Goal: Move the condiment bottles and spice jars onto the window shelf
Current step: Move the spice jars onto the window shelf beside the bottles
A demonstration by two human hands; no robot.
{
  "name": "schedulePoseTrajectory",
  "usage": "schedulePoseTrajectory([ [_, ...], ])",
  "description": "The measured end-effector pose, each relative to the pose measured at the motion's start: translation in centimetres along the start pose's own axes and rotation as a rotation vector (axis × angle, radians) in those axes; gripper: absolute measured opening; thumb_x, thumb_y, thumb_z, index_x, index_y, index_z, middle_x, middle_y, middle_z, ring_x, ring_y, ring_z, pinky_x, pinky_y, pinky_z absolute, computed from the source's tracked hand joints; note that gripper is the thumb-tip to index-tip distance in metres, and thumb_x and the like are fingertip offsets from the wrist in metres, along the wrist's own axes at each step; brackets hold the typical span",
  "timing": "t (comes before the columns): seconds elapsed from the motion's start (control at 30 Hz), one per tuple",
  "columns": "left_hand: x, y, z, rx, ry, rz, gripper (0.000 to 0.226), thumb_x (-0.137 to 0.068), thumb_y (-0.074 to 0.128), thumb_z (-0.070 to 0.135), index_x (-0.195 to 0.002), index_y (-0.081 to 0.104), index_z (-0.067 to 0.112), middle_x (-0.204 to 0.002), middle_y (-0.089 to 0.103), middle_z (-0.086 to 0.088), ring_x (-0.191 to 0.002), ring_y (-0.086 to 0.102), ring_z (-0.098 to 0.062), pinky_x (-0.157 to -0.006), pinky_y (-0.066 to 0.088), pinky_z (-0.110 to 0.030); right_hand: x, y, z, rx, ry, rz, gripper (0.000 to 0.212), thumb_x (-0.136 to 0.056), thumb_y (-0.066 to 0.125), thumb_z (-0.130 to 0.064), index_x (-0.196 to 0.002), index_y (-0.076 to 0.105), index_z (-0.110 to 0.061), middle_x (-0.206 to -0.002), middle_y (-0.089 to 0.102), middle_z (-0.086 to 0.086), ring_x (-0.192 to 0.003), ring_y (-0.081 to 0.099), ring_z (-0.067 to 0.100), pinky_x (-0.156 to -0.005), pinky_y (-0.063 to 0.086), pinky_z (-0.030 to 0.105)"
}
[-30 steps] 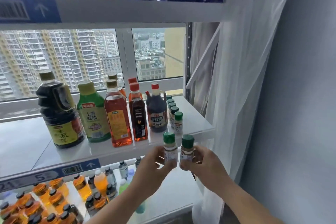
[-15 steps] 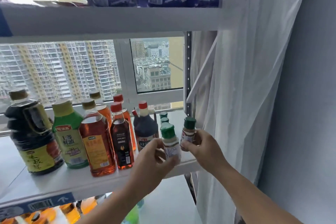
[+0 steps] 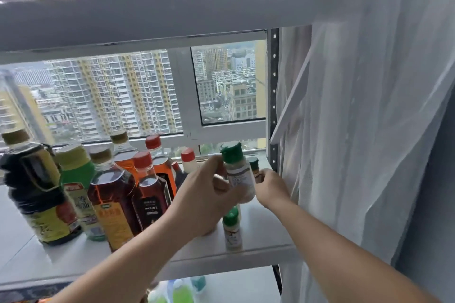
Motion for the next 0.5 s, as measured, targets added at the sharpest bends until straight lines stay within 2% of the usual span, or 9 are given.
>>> schedulePoseTrajectory([
  [0.2,-1.6,-1.4,0.1,-0.005,0.010,0.031,0.033,-0.081,0.078,0.042,-0.109,0.061,0.039,-0.105,0.073,0.024,-0.082,0.073,0.006,-0.064,0.048,-0.014,-2.4,1.4,0.3,0.045,0.055,-0.030,0.031,-0.077,0.080,-0.023,-0.103,0.064,-0.019,-0.098,0.071,0.000,-0.087,0.065,0.021,-0.072,0.047,0.030],
  [0.43,-2.0,-2.4,-1.1,-0.022,-0.029,0.051,0.033,-0.082,0.080,0.043,-0.109,0.061,0.039,-0.105,0.072,0.024,-0.079,0.072,0.009,-0.074,0.057,-0.026,-3.5,3.4,0.5,0.117,0.051,-0.058,0.033,-0.077,0.079,-0.025,-0.105,0.062,-0.018,-0.101,0.071,0.004,-0.091,0.065,0.025,-0.077,0.051,0.034],
  [0.5,-2.2,-2.5,-1.0,-0.023,-0.026,0.043,0.032,-0.081,0.079,0.044,-0.107,0.061,0.041,-0.104,0.072,0.024,-0.078,0.071,0.010,-0.072,0.055,-0.025,-3.7,3.5,0.7,0.105,0.054,-0.047,0.034,-0.077,0.078,-0.025,-0.105,0.061,-0.018,-0.102,0.071,0.004,-0.090,0.065,0.025,-0.076,0.051,0.034],
])
Point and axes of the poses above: each hand's wrist, its own x-axis away from the middle knuckle, its own y-axis out of the palm, z = x × y, the point moved 2 cm from there along -x, towards the middle knuckle
